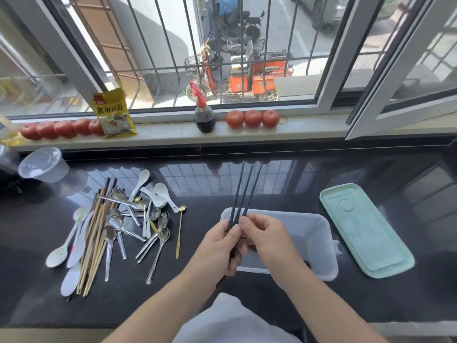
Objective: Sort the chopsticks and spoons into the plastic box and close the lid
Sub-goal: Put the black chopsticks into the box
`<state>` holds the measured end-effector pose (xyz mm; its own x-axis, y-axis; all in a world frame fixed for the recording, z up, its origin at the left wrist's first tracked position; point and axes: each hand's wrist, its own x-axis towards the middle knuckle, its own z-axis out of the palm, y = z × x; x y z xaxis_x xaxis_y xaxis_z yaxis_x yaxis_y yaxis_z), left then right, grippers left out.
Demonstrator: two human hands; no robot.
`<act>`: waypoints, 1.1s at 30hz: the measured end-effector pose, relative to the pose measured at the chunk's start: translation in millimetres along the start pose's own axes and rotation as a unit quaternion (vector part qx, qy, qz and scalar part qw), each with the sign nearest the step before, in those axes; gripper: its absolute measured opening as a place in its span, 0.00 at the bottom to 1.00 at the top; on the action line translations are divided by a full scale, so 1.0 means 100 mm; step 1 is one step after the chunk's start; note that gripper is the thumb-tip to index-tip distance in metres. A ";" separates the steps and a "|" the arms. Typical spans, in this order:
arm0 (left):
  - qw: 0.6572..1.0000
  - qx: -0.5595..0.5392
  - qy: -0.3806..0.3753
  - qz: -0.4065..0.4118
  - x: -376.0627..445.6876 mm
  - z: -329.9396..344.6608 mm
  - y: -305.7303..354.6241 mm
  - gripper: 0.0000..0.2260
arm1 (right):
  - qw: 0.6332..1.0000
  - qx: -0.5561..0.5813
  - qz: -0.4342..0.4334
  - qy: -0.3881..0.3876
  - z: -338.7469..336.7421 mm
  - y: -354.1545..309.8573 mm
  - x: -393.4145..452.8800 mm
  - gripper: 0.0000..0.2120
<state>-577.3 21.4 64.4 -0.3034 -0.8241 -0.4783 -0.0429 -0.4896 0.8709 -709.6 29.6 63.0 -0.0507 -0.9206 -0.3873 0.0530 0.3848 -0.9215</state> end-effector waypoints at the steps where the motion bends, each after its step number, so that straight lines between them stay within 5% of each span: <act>1: 1.000 0.012 -0.008 -0.006 0.03 0.02 0.01 0.11 | 1.000 0.017 0.010 0.010 -0.03 -0.01 0.01 0.10; 6: 0.995 0.043 0.082 -0.046 0.16 0.09 -0.05 0.11 | 0.986 0.104 -0.006 0.132 -0.45 -0.05 0.16 0.10; 10: 0.976 0.087 0.198 -0.019 0.38 -0.16 -0.24 0.11 | 0.949 -0.219 -0.133 0.182 -0.81 0.10 0.36 0.12; 12: 0.965 0.132 0.227 -0.023 0.45 -0.31 -0.29 0.11 | 0.875 -0.455 -0.155 0.060 -0.77 0.26 0.44 0.14; 14: 0.966 0.120 0.224 -0.050 0.52 -0.38 -0.31 0.10 | 0.761 -0.641 -0.070 -0.075 -0.69 0.44 0.54 0.11; 16: 0.972 0.100 0.200 -0.075 0.56 -0.39 -0.30 0.08 | 0.666 -0.734 -0.007 -0.132 -0.63 0.58 0.63 0.06; 23: 0.990 0.018 0.105 -0.097 0.59 -0.37 -0.24 0.06 | 0.544 -0.820 0.036 -0.171 -0.29 0.65 0.74 0.14; 27: 0.992 0.018 0.061 -0.113 0.57 -0.41 -0.23 0.05 | 0.543 -0.819 0.070 -0.174 -0.20 0.64 0.78 0.11; 29: 0.992 0.017 0.042 -0.121 0.56 -0.44 -0.22 0.04 | 0.575 -0.799 0.089 -0.151 -0.20 0.66 0.78 0.06; 33: 0.992 -0.004 0.019 -0.121 0.52 -0.50 -0.20 0.07 | 0.761 -0.631 0.151 0.007 -0.21 0.56 0.65 0.10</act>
<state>-545.1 -26.1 16.2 -0.2481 -0.6920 -0.6780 -0.1030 -0.6770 0.7287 -730.8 -6.9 -14.5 -0.2371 -0.7803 -0.5787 -0.9349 0.3452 -0.0824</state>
